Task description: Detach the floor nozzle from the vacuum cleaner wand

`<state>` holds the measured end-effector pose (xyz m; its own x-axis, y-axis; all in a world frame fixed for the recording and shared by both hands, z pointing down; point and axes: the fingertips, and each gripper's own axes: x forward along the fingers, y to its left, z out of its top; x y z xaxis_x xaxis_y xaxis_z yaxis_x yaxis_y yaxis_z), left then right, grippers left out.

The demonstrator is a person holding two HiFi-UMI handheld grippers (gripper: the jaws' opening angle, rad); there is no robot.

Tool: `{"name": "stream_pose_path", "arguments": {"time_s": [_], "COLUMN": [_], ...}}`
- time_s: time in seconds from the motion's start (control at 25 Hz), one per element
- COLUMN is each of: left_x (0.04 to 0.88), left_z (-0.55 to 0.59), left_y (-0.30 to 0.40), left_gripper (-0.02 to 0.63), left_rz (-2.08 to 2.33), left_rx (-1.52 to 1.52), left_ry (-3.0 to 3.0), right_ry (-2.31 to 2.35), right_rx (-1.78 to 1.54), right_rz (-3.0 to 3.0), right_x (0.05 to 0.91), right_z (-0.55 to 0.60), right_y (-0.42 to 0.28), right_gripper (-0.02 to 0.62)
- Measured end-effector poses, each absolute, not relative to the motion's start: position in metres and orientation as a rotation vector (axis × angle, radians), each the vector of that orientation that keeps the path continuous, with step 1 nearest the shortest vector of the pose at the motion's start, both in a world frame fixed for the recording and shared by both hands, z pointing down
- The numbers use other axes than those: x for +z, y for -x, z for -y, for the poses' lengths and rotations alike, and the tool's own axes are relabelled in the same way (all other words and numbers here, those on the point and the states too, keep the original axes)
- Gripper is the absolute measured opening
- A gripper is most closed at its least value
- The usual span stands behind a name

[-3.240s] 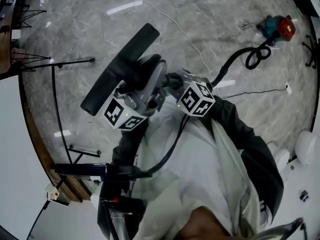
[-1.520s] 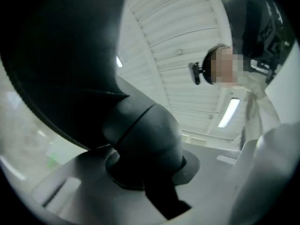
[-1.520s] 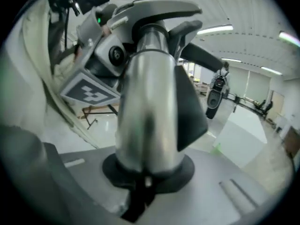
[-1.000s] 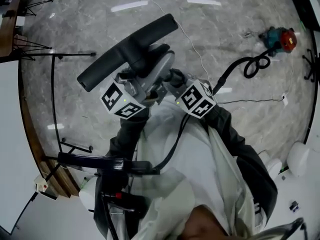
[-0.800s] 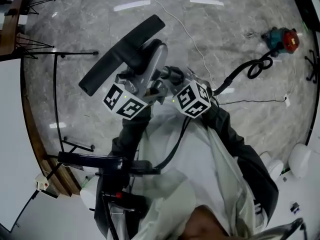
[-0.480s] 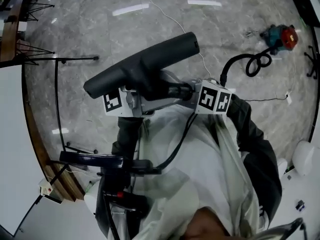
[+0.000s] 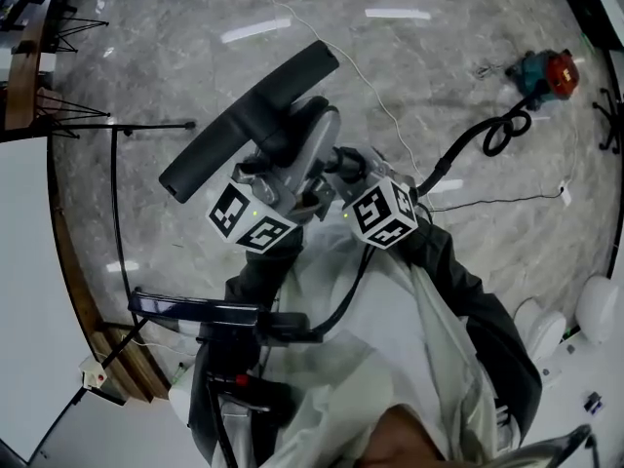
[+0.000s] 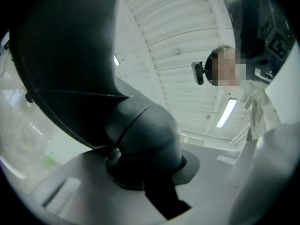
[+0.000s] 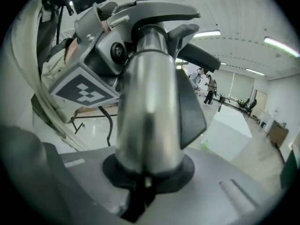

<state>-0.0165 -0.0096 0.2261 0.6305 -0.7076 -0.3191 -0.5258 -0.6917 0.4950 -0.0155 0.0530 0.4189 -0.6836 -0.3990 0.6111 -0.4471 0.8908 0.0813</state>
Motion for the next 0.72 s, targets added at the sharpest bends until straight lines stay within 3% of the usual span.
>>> {"name": "stream_pose_path", "arguments": {"time_s": [0.28, 0.4, 0.72], "left_x": [0.202, 0.204, 0.223], "left_z": [-0.05, -0.055, -0.005], "left_y": [-0.006, -0.014, -0.015], "left_gripper": [0.075, 0.075, 0.075], "left_rz": [0.379, 0.314, 0.858], "left_rx": [-0.814, -0.82, -0.699], "left_ry": [-2.829, -2.824, -2.622], "right_ry": [-0.094, 0.063, -0.627], "right_rx": [0.128, 0.205, 0.098], "right_rz": [2.536, 2.549, 2.47], "right_x": [0.409, 0.408, 0.422], "right_z": [-0.095, -0.108, -0.059], "right_y": [0.019, 0.012, -0.001], "right_gripper": [0.047, 0.047, 0.046]}}
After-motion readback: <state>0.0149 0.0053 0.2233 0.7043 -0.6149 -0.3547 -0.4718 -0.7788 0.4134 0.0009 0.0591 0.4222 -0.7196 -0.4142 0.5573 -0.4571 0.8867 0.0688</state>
